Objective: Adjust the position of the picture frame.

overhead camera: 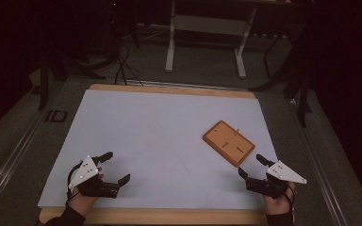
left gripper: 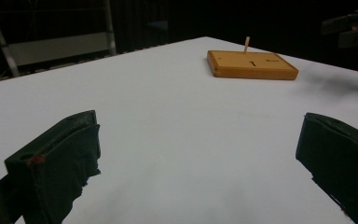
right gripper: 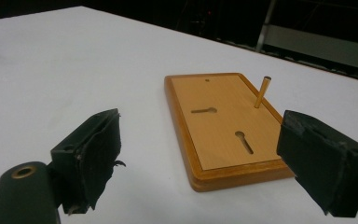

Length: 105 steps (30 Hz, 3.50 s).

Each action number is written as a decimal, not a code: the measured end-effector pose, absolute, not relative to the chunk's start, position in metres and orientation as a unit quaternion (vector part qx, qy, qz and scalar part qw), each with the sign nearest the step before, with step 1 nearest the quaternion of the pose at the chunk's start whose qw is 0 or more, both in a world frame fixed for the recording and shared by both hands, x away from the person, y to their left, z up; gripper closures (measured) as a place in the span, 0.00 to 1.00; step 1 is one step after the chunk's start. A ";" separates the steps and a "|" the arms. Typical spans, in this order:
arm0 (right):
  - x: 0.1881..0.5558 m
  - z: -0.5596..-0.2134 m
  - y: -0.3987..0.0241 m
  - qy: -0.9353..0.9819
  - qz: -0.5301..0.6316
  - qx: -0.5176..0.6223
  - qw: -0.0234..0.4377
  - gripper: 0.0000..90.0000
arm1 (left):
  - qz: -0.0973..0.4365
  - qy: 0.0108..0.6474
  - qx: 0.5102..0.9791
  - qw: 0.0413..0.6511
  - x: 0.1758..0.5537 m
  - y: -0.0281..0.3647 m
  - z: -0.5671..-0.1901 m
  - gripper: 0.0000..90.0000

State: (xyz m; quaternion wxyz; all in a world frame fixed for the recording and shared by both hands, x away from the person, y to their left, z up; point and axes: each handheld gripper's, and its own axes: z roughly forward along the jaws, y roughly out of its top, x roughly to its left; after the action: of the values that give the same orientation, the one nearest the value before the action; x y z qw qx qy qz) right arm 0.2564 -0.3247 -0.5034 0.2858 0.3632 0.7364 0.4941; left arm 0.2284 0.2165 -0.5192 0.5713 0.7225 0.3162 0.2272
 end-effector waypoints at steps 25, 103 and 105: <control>0.258 -0.472 -0.309 0.734 0.496 0.351 0.305 0.11 | 0.215 0.306 0.730 0.572 0.228 0.209 -0.519 0.00; 0.417 -0.534 -0.310 0.760 0.413 0.447 0.228 0.88 | 0.204 0.306 0.733 0.573 0.230 0.208 -0.521 0.00; 0.418 -0.535 -0.311 0.758 0.415 0.450 0.227 0.93 | 0.203 0.306 0.733 0.572 0.230 0.208 -0.521 0.00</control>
State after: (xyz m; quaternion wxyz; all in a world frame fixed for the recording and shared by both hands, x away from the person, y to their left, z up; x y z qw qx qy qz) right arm 0.4177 -0.3112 -0.5347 0.2272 0.4497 0.7578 0.4145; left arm 0.2297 0.2079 -0.5215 0.5720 0.7333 0.3061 0.2032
